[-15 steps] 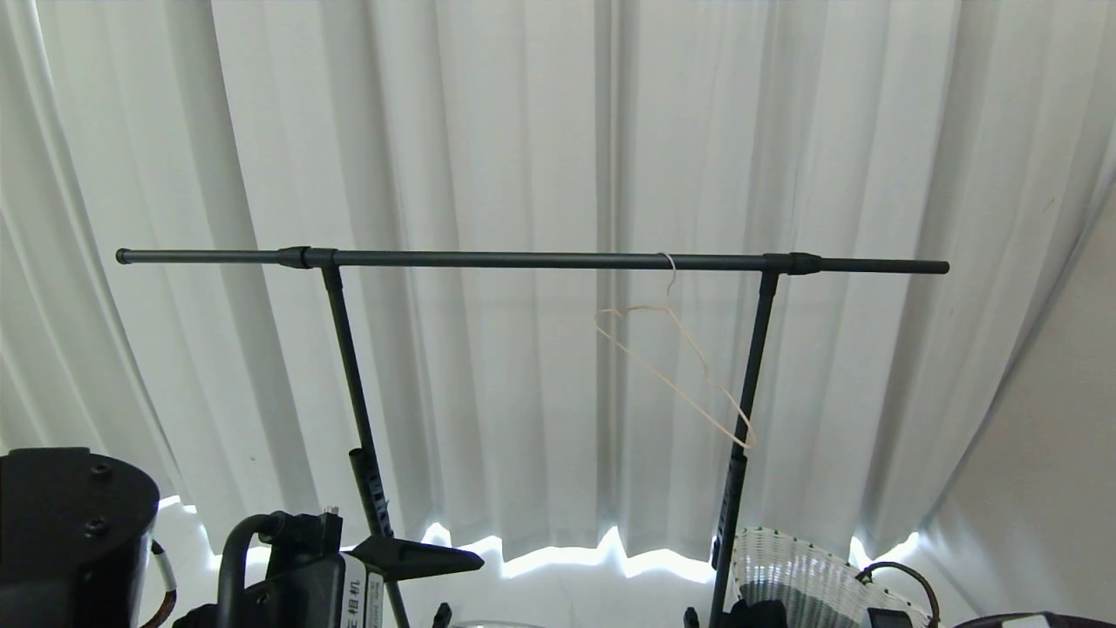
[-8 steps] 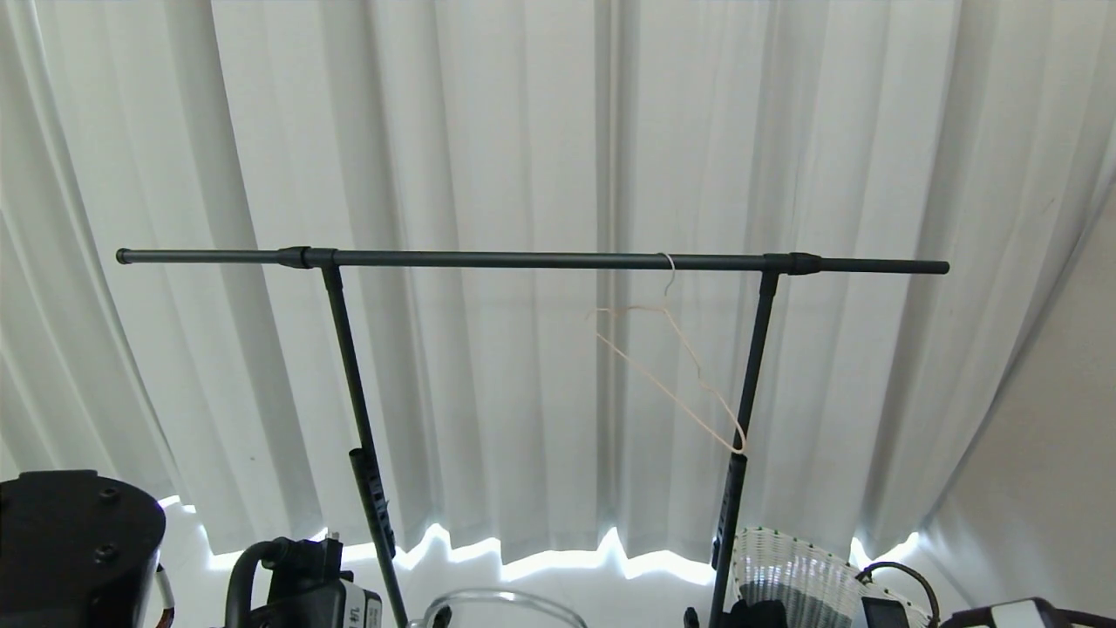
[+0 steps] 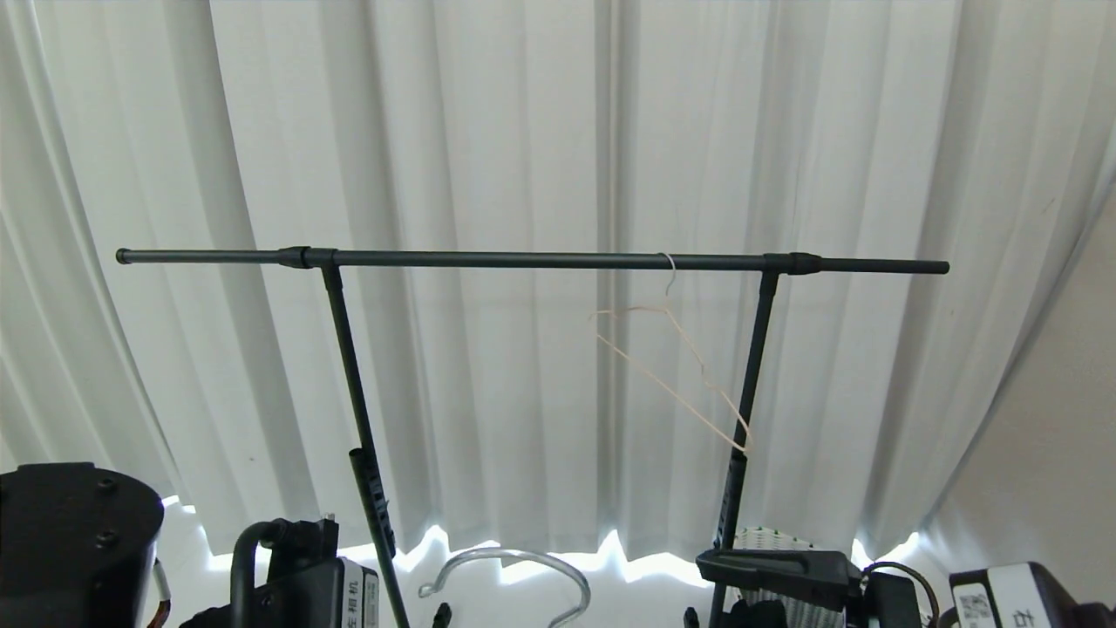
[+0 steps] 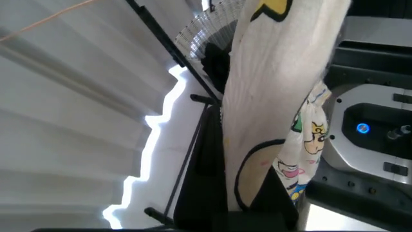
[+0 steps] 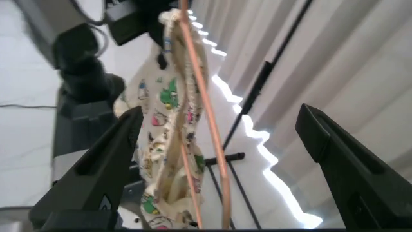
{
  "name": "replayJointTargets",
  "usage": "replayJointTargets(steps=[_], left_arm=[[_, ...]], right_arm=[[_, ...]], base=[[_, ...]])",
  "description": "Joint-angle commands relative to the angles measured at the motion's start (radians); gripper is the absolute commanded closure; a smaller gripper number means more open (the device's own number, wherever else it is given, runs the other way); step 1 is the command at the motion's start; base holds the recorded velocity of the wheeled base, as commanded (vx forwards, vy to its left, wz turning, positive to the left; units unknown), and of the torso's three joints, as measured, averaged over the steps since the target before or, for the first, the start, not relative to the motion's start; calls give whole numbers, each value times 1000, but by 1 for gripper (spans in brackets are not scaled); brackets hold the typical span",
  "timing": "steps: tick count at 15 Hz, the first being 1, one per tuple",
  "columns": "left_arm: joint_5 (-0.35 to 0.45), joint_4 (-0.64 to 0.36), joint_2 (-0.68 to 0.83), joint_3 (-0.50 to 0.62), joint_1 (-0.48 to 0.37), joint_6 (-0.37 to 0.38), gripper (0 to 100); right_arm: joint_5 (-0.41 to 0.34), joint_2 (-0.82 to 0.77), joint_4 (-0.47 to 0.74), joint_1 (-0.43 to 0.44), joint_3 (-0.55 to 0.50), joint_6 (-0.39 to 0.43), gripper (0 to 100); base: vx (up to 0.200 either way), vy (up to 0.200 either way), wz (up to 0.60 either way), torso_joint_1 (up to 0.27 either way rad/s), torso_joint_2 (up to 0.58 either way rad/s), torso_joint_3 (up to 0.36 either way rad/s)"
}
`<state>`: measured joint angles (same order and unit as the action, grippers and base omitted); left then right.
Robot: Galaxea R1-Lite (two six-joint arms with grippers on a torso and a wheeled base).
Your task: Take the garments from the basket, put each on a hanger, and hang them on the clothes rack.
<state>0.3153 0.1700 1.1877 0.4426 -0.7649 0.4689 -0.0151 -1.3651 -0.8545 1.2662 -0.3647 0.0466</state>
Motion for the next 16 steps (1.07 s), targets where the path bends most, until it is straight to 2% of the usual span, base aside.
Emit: replayJointTargets(steps=[1,3,5,7,9,10,11,14,15,16], left_arm=[[-55,2,-3,-27,88,5,100],[-101,2,-22,-31,157,4,100],[-104,2,-39,-35,220,4,100],[-104,9,-37,-7,268,-16,100],[-110,48,-31,94,282,-130,100],[-116,51,-30,110,282,-133,100],[-130,65,-28,153,280,-133,100],[-130,108,-28,173,263,-133,100],[-130,118,-28,173,254,-133,100],[-130,120,-28,173,253,-133,100]], right_arm=[[18,0,2,-39,6,-1,0],[18,-2,2,-123,20,-1,0],[11,-5,3,-214,30,-4,0],[11,-11,6,-246,32,-10,0],[18,-61,20,-252,41,-39,0],[18,-75,23,-254,43,-50,0],[23,-140,23,-260,15,-126,0],[60,-247,23,-260,-146,-260,0],[72,-275,23,-260,-194,-287,0],[73,-281,23,-260,-198,-290,0]], base=[[0,0,0,0,0,0],[0,0,0,0,0,0],[0,0,0,0,0,0],[0,0,0,0,0,0],[0,0,0,0,0,0],[0,0,0,0,0,0],[0,0,0,0,0,0],[0,0,0,0,0,0],[0,0,0,0,0,0],[0,0,0,0,0,0]])
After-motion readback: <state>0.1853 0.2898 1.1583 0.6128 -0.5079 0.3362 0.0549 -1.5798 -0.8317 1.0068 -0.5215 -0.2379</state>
